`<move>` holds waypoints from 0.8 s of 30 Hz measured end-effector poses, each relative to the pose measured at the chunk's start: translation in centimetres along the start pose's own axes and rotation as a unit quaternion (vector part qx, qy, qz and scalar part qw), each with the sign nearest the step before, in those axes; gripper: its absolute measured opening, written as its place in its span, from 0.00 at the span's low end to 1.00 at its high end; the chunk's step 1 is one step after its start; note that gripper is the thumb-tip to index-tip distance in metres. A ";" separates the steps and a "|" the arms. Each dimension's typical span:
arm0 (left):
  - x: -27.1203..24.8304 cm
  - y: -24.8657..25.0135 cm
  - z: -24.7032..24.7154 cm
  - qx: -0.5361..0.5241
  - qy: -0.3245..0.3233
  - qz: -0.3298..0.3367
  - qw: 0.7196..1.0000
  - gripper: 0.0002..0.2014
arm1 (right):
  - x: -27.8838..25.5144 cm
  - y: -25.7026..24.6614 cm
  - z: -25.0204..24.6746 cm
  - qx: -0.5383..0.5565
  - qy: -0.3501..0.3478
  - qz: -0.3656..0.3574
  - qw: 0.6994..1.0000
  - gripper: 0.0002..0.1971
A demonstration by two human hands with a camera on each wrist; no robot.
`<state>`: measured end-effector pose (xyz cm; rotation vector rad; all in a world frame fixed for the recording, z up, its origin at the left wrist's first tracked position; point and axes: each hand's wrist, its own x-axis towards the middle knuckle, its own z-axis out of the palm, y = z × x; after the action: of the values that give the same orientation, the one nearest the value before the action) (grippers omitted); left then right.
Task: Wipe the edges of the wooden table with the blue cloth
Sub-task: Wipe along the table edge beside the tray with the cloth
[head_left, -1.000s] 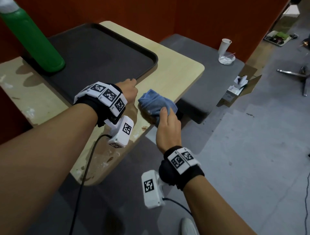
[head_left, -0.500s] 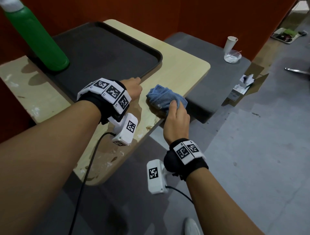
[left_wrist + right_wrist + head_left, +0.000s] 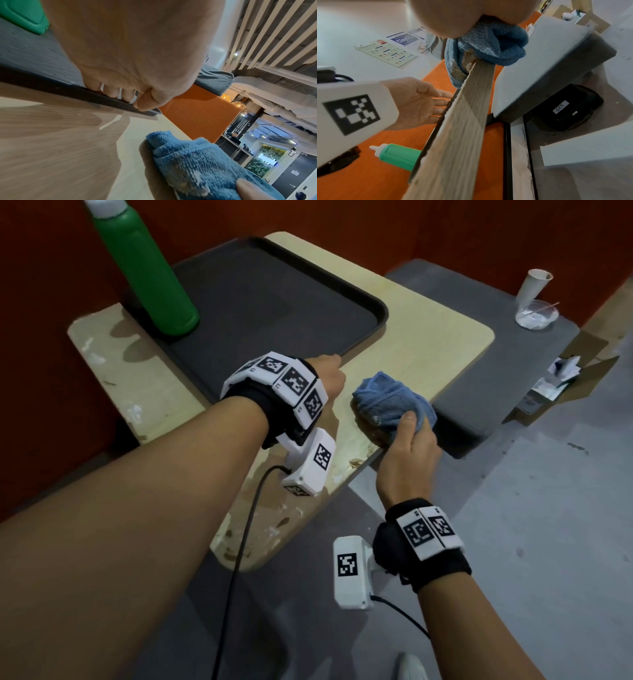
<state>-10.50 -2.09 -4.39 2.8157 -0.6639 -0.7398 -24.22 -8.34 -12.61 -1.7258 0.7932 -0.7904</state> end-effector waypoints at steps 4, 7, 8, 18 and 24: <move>0.1 0.4 0.2 0.007 -0.003 0.002 1.000 0.25 | 0.3 0.3 -0.1 0.011 0.004 -0.009 1.000 0.15; 0.1 0.5 0.3 0.011 -0.006 0.006 1.000 0.25 | 0.2 0.6 0.0 0.016 -0.003 -0.013 1.000 0.16; 0.2 0.4 0.3 0.012 -0.007 0.006 1.000 0.25 | 0.2 0.6 -0.1 0.016 -0.007 -0.011 1.000 0.16; 0.2 0.9 0.0 0.018 0.001 -0.009 1.000 0.24 | -1.1 -0.2 -0.8 -0.019 -0.037 -0.030 0.999 0.11; 0.2 1.0 0.4 0.008 0.018 -0.019 1.000 0.23 | 1.6 0.2 -0.9 -0.020 -0.031 -0.003 0.999 0.16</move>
<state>-10.98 -3.11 -4.58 2.8565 -0.6140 -0.6922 -24.11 -10.15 -12.31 -1.7805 0.7656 -0.7253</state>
